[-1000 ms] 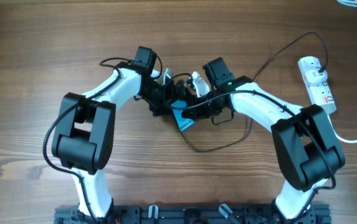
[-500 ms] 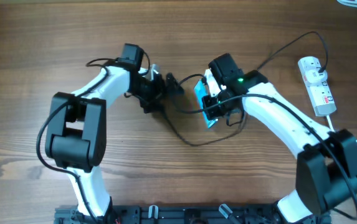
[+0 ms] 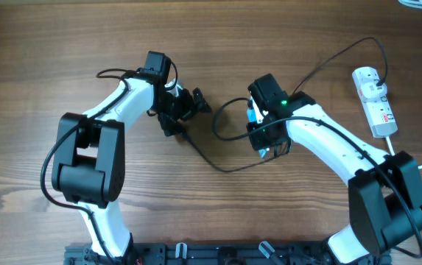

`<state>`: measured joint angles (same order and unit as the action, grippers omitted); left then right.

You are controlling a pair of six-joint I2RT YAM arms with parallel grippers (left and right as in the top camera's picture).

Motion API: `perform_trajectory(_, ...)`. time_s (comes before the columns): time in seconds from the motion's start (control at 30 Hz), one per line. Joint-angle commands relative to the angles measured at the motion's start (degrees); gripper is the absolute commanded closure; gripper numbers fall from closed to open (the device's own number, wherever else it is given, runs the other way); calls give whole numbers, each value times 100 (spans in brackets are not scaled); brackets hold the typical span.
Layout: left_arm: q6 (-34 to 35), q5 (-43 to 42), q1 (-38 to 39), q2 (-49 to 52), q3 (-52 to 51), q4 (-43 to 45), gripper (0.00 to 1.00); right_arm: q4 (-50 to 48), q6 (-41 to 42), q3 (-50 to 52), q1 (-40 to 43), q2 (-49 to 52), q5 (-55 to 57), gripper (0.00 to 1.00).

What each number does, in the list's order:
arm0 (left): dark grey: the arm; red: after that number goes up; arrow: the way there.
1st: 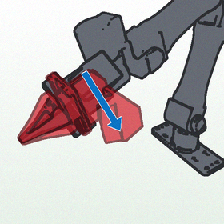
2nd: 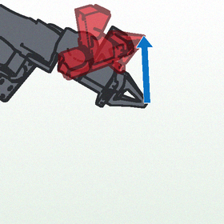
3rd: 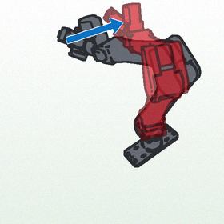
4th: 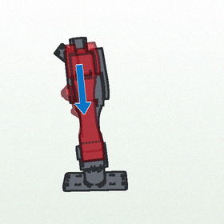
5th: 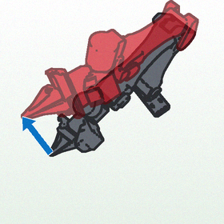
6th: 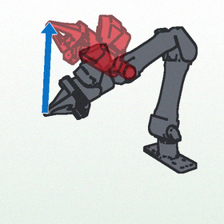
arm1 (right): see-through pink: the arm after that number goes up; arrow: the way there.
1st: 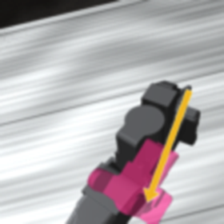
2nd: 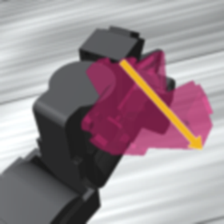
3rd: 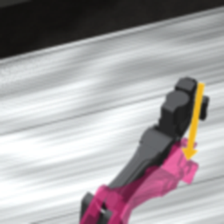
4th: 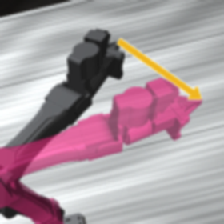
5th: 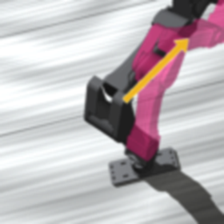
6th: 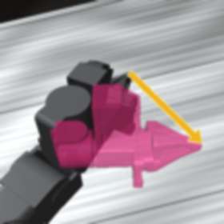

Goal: Plug charger to phone and switch on socket

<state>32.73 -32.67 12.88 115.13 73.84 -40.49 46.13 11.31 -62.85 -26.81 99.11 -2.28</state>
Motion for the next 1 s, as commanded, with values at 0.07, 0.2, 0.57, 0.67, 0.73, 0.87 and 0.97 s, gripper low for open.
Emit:
perform_trajectory(0.07, 76, 876, -26, 59, -66, -22, 0, -173, 74, 144, -2, -11, 120, 96)
perform_trajectory(0.2, 76, 876, -24, 59, -66, 17, 0, -221, 76, 144, -2, -11, 116, 96)
perform_trajectory(0.57, 76, 876, -26, 59, -66, 131, 0, -223, 76, 144, -2, -11, 96, 92)
perform_trajectory(0.67, 76, 876, -26, 59, -66, 131, 0, -330, 74, 144, -2, -11, 94, 88)
perform_trajectory(0.73, 76, 876, -26, 59, -66, 131, 0, -387, 76, 144, -2, -11, 94, 83)
perform_trajectory(0.87, 76, 876, -26, 59, -66, 131, 0, -326, 76, 144, -2, -11, 94, 79)
perform_trajectory(0.97, 76, 876, -26, 59, -66, 131, 0, -323, 79, 144, -2, -11, 94, 79)
